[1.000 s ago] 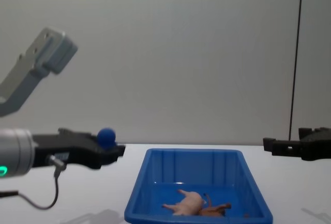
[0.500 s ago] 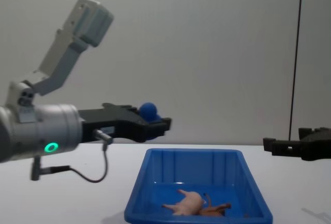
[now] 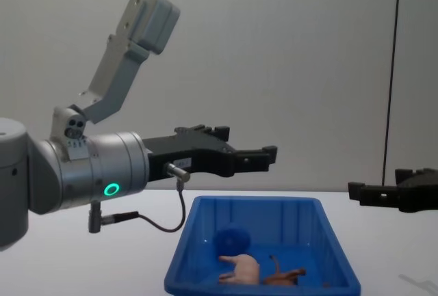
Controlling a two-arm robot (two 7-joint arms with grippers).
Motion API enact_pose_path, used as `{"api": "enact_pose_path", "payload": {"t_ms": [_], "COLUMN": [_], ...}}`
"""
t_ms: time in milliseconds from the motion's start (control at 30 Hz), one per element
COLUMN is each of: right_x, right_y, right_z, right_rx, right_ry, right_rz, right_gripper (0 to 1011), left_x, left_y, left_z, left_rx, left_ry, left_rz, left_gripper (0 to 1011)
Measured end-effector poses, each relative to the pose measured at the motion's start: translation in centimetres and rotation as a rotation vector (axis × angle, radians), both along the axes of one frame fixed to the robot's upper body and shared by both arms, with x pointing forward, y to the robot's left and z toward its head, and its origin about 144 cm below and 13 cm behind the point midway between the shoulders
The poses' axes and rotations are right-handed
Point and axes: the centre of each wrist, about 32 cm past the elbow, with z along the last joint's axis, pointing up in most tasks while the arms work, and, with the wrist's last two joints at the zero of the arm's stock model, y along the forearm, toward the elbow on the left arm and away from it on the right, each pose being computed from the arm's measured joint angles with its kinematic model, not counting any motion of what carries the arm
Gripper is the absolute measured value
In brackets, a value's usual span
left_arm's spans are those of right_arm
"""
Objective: Pick up the two dolls from the table and place them into the box.
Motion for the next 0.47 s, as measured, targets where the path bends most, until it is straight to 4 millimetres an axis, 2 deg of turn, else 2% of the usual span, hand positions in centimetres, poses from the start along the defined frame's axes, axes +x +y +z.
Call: {"api": "enact_pose_path", "payload": {"t_ms": [67, 467], "right_x": [0.00, 0.00], "right_y": [0.00, 0.00], "right_z": [0.00, 0.00], "right_rx": [0.000, 0.000], "right_ry": [0.000, 0.000], "right_rz": [0.000, 0.000], "right_gripper": [1001, 1001], "left_x": [-0.04, -0.72], "left_y": [-0.13, -0.42], "left_z": [0.02, 0.18], "left_rx": [-0.009, -0.046], "left_ry": [-0.011, -0.057], "left_rz": [-0.006, -0.024], "left_gripper": [1002, 1003]}}
